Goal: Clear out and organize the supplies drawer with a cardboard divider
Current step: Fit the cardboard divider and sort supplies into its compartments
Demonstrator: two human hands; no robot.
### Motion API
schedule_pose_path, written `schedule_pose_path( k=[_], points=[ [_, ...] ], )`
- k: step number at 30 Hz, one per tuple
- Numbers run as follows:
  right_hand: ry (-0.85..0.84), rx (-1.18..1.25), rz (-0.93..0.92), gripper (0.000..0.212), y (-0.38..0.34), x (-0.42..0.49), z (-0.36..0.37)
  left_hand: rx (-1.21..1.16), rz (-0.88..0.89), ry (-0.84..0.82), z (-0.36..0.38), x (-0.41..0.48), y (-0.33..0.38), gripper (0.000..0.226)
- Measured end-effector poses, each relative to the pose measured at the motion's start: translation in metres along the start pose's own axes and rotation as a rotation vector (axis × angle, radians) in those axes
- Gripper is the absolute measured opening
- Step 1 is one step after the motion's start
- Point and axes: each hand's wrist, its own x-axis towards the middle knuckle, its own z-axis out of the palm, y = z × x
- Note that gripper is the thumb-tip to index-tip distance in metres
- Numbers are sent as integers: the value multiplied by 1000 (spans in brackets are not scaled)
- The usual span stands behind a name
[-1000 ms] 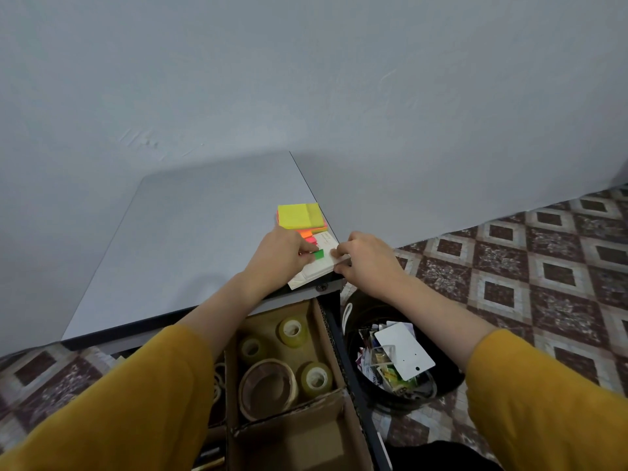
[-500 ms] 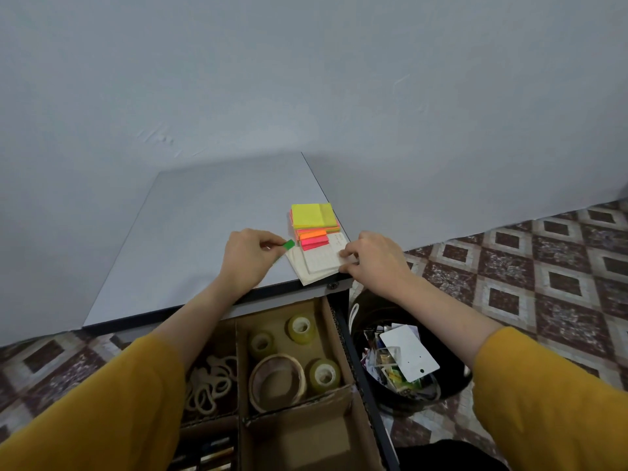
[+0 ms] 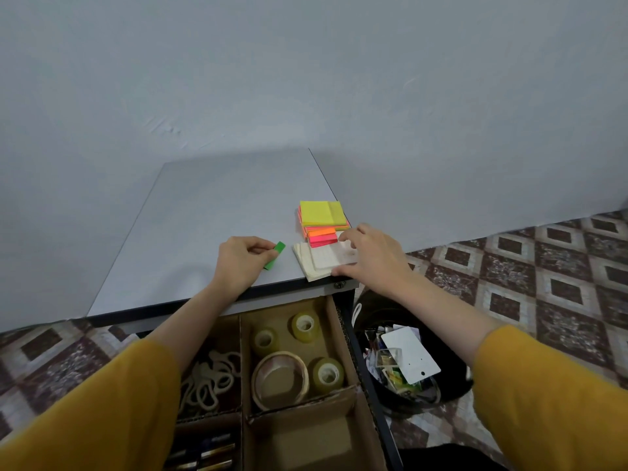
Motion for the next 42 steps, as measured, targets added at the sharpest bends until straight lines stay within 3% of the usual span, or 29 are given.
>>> schedule_pose_path(
  k=[4,9,42],
  points=[
    [18,33,8,60,1,5,3,-18,-11,17,4,3,-2,21],
    [71,42,-43,24,-2,24,-1,-21,33,51,8,-2,-9,20],
    [-59,62,-59,12,-9,58,4,-21,115,69,14,1,-19,16]
  ],
)
